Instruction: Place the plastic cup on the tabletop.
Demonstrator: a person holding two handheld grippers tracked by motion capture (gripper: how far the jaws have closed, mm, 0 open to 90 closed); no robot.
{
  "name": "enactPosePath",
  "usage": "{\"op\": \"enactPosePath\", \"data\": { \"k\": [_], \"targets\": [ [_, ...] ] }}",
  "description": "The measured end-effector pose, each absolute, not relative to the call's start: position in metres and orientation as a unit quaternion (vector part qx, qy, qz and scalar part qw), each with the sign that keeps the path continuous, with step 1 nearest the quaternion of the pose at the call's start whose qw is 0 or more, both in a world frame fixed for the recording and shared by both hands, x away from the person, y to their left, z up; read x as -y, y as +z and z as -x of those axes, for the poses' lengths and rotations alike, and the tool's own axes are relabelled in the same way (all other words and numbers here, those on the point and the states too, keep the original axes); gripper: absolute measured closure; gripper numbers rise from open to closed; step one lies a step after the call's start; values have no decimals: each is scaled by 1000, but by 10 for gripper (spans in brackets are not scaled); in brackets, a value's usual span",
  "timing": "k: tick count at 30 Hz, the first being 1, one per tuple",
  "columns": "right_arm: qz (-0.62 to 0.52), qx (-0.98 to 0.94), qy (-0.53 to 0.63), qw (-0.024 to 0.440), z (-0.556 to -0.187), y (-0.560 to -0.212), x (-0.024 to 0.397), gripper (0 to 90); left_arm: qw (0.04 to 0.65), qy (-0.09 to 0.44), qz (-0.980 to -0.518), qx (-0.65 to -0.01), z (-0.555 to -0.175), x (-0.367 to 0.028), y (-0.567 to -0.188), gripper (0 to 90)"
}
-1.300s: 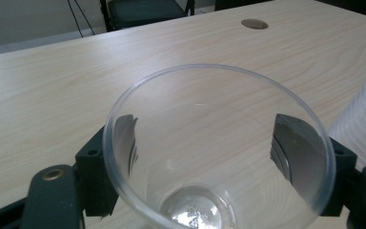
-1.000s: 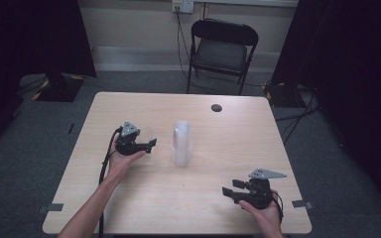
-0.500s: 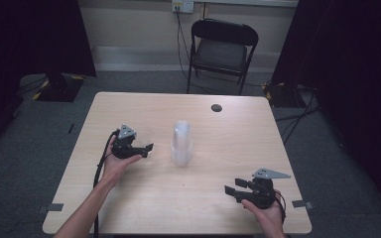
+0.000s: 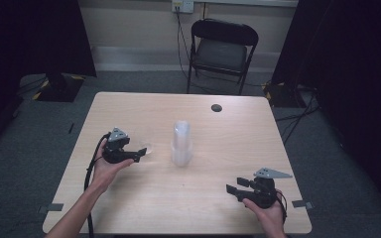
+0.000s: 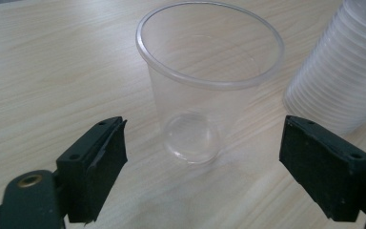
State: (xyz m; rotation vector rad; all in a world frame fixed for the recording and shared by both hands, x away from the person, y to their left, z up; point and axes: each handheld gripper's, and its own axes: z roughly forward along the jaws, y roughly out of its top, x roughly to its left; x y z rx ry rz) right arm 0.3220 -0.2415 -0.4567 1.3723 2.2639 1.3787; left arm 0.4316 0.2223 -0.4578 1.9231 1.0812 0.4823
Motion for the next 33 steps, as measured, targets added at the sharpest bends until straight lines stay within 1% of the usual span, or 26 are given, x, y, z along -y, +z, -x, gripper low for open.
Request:
{"op": "enactPosePath", "data": {
  "k": [4,6,10,12,14,19,21,23,26,33],
  "targets": [
    [-465,-752,460,82,-324,-458,246,387,422,183,-770,-442,-422,-220,-454,182],
    [-469,-750,460,84,-325,-458,248,387,423,187,-774,-433,-416,-218,-452,184],
    [-476,-746,458,88,-327,-458,253,387,414,177,-792,-413,-405,-215,-446,184],
    [-477,-745,457,90,-327,-458,254,387,418,188,-789,-409,-399,-215,-443,184],
    [-478,-744,458,91,-327,-458,255,387,420,184,-789,-408,-394,-215,-441,173],
    [-478,-746,455,92,-327,-458,255,387,409,187,-804,-389,-381,-214,-442,159],
    [-475,-749,450,98,-327,-458,254,386,408,186,-801,-397,-376,-213,-446,161],
    [-474,-751,449,98,-326,-458,253,385,403,172,-801,-408,-371,-212,-447,161],
    [-476,-750,448,97,-326,-459,253,384,400,167,-808,-398,-363,-212,-446,159],
    [-481,-747,448,99,-327,-460,256,384,387,160,-815,-401,-343,-208,-449,159]
  ]
}}
